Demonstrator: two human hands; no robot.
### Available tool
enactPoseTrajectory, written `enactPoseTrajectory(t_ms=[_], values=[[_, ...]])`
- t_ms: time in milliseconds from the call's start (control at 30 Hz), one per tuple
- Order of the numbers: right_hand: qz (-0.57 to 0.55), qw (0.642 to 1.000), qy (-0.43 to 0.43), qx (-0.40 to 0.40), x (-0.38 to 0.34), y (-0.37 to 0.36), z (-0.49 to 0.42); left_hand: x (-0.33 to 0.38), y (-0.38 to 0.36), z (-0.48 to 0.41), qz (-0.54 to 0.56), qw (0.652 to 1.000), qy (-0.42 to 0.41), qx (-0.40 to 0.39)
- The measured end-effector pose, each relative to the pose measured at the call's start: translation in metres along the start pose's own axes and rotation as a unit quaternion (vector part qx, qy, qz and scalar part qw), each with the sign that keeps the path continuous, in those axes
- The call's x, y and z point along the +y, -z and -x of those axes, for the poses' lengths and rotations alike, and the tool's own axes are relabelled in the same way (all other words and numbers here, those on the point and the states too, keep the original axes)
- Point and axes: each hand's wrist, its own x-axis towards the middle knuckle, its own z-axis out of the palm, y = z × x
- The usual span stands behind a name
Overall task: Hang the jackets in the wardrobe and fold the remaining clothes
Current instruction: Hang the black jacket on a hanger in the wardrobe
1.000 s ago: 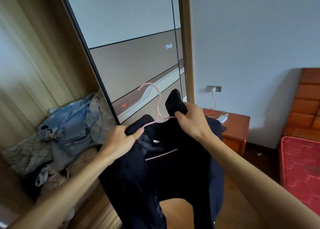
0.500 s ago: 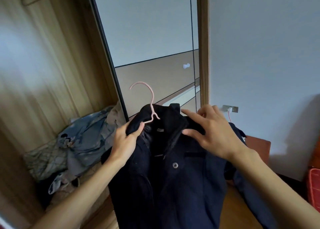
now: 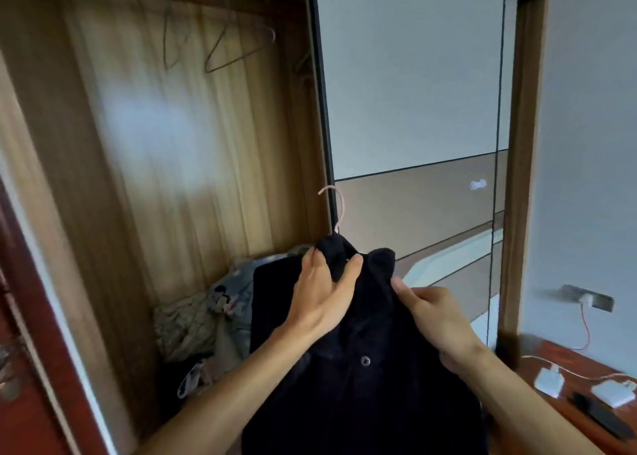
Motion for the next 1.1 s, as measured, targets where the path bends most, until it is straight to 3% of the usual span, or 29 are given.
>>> enactPoseTrajectory(t_ms=[167,400,600,700,933,1100], values=[[-0.179,0.979,-0.057,-0.075,-0.035,-0.066,-0.046,-0.039,0.025,-0.028,-0.058,0.992,0.018,0.108],[-0.188,0.975,-0.032,-0.114,-0.077,-0.151,-0.106,-0.077,0.081,-0.085,-0.002,0.986,-0.018,0.167],[-0.254,0.952,0.011,-0.171,-0.125,-0.204,-0.141,-0.09,0.141,-0.115,-0.116,0.98,-0.027,0.158],[-0.295,0.937,0.022,-0.186,-0.155,-0.226,-0.157,-0.094,0.168,-0.133,-0.089,0.982,-0.034,0.161],[-0.308,0.919,0.08,-0.233,-0.217,-0.261,-0.196,-0.111,0.235,-0.183,-0.087,0.962,-0.034,0.255],[-0.32,0.894,0.13,-0.287,-0.263,-0.293,-0.221,-0.113,0.269,-0.21,-0.126,0.949,-0.136,0.256]])
